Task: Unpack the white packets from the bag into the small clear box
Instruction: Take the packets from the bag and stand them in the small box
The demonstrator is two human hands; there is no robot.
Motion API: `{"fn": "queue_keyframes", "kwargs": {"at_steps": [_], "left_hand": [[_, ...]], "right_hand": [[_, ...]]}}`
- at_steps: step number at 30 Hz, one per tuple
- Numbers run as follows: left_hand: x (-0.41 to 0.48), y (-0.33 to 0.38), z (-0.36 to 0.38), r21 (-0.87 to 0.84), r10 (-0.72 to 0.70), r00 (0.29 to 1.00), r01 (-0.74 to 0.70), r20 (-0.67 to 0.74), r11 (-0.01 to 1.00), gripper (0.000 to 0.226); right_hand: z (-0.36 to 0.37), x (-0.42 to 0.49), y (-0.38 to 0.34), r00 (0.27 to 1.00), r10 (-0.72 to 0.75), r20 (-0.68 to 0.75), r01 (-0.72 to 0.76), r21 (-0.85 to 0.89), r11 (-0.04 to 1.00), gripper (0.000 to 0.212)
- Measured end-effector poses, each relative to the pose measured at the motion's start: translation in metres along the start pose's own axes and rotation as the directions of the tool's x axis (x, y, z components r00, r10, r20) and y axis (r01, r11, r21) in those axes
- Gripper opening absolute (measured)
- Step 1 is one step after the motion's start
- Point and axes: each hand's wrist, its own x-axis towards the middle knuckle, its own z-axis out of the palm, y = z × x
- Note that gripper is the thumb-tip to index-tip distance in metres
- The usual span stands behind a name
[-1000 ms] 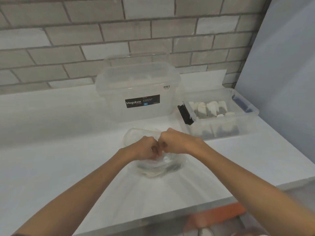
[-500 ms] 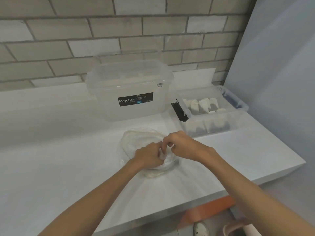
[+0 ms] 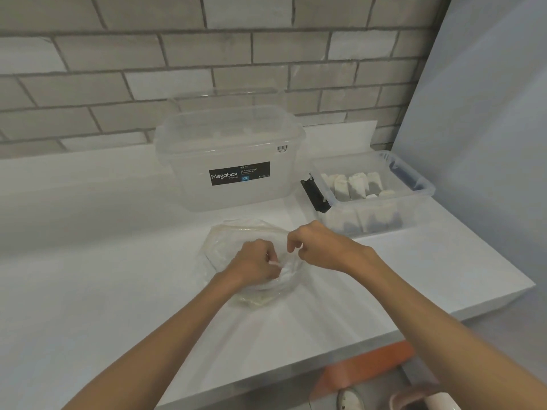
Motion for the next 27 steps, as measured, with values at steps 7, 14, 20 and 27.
{"fn": "queue_keyframes", "kwargs": {"at_steps": [7,14,20,27], "left_hand": [[-0.018,-0.003,-0.04,-0.119,-0.004,0.987,-0.016,-0.164,0.993,0.028],[-0.035,-0.002,-0.041,-0.602,-0.045,0.988,-0.053,-0.146,0.797,0.025],[-0.032,-0.01,-0.042,-0.386,-0.037,0.987,-0.026,-0.155,0.922,0.031],[-0.03,-0.032,-0.038,-0.396,-0.109,0.983,0.041,-0.151,0.917,0.018]], "right_hand": [[0.002,0.007,-0.001,0.999,0.014,-0.03,-0.014,0.015,1.0,0.03],[0.004,0.014,-0.021,0.99,0.001,-0.141,0.061,0.439,0.896,0.014],[0.0,0.03,-0.032,0.986,-0.038,-0.161,0.092,0.34,0.936,0.008],[0.022,0.043,-0.048,0.987,-0.013,0.162,0.073,-0.375,0.924,0.033]]}}
